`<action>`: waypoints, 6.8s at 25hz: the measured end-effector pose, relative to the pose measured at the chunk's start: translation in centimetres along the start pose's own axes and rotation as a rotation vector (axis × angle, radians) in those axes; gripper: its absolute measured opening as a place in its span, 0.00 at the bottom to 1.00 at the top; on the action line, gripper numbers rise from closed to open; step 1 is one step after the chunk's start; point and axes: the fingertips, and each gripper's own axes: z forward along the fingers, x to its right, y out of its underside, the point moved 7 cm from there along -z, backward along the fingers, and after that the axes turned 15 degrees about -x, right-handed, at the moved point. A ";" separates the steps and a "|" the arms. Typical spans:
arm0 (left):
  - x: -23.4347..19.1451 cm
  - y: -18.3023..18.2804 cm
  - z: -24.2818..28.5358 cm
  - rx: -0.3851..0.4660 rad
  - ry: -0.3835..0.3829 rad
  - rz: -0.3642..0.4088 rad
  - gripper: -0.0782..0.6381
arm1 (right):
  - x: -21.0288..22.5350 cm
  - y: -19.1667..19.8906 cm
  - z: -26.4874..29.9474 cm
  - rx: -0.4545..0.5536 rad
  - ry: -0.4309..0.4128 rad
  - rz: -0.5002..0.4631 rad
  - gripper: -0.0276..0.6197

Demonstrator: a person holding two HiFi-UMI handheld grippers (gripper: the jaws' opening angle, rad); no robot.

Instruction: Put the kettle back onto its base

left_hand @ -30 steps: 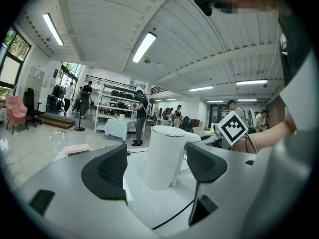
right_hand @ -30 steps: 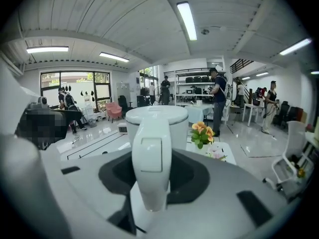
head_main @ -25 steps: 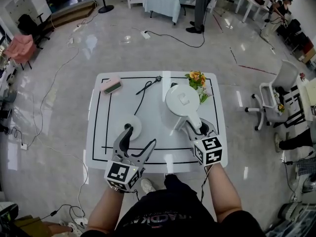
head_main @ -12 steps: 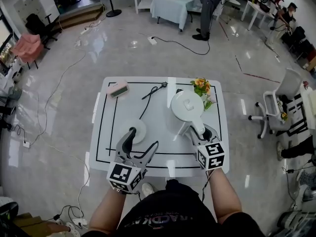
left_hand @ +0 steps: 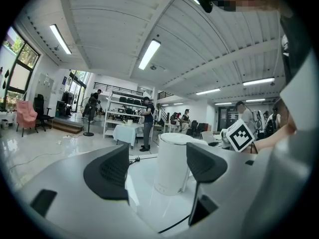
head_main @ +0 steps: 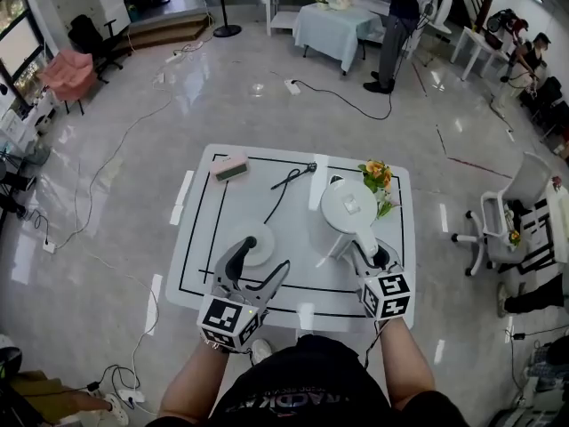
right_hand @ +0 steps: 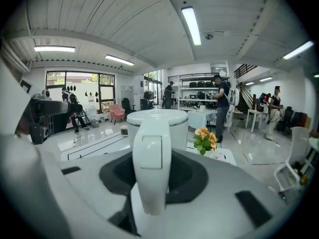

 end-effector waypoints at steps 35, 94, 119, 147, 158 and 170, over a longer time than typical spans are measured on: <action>-7.1 1.8 -12.6 0.060 -0.311 -0.089 0.61 | -15.6 -11.2 4.2 0.144 -0.335 -0.211 0.23; -7.1 4.6 -14.4 0.010 -0.248 -0.114 0.61 | -19.7 -6.9 5.8 0.104 -0.359 -0.229 0.24; -2.7 4.0 -13.2 -0.002 0.019 0.035 0.21 | -16.0 -2.6 -5.2 0.219 -0.091 -0.069 0.28; 13.9 3.7 -4.5 -0.023 0.096 0.015 0.11 | -3.5 4.7 -15.4 0.247 -0.083 -0.039 0.05; 18.2 5.3 -6.6 -0.008 -0.061 -0.011 0.11 | -2.6 7.1 -15.9 0.236 -0.224 -0.097 0.05; 20.9 6.8 -8.1 0.019 -0.115 -0.045 0.11 | -2.9 8.4 -17.7 0.248 -0.274 -0.144 0.05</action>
